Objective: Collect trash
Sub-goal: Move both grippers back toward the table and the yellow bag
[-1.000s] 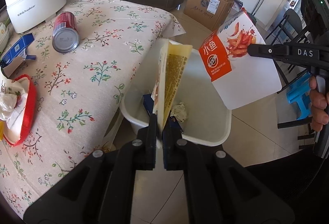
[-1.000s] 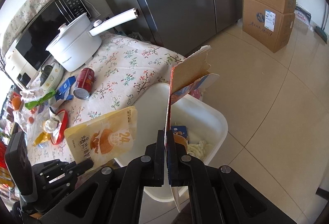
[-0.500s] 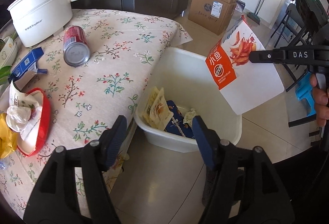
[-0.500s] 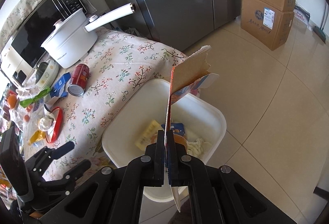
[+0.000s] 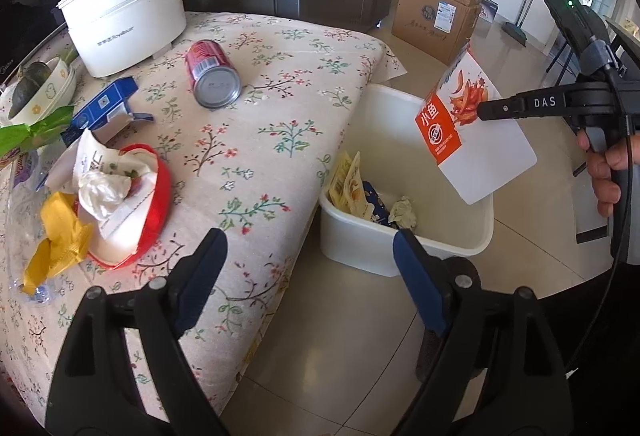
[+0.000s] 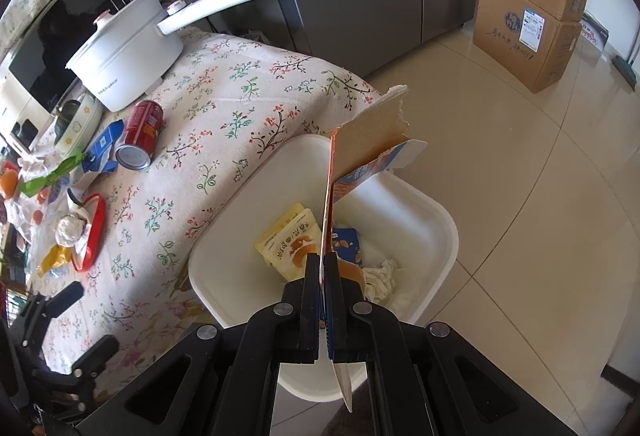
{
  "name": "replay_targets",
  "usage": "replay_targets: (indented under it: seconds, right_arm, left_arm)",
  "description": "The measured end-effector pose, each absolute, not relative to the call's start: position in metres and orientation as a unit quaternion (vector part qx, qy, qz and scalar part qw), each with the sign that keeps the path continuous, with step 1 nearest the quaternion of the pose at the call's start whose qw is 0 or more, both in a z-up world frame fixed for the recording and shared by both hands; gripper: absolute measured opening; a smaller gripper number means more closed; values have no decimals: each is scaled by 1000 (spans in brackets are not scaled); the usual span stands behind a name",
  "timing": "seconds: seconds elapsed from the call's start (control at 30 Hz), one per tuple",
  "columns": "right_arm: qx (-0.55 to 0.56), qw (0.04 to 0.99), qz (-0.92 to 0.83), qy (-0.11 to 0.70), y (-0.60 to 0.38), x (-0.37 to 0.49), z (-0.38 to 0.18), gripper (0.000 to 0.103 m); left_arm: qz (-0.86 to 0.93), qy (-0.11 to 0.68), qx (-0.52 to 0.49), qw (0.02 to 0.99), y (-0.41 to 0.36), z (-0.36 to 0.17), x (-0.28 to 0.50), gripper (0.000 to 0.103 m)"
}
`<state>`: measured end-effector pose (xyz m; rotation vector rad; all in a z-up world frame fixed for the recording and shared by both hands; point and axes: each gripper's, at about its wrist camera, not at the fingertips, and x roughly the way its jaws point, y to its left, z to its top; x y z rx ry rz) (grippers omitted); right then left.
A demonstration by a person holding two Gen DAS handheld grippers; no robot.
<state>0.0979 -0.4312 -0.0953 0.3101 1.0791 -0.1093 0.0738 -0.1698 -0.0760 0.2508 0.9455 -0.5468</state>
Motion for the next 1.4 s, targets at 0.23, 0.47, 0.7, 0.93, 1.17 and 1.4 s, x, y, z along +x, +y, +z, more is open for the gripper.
replay_targets:
  seconds: [0.23, 0.47, 0.7, 0.93, 1.17, 1.4]
  right_arm:
    - [151, 838, -62, 521, -432, 103, -103, 16]
    - [179, 845, -61, 501, -433, 97, -89, 56]
    - [173, 848, -53, 498, -420, 98, -80, 66]
    - [154, 855, -32, 493, -394, 105, -68, 74]
    - [128, 861, -8, 493, -360, 115, -58, 79]
    - [114, 863, 10, 492, -334, 125, -52, 81]
  left_arm:
    - [-236, 444, 115, 857, -147, -69, 71, 96]
    - [-224, 439, 112, 863, -133, -64, 70, 97]
    - [-213, 439, 109, 866, -122, -62, 70, 97]
    - [-187, 446, 90, 871, -91, -58, 77, 98]
    - [-145, 459, 45, 875, -44, -54, 94, 97]
    - [-130, 481, -35, 867, 2, -60, 103, 97]
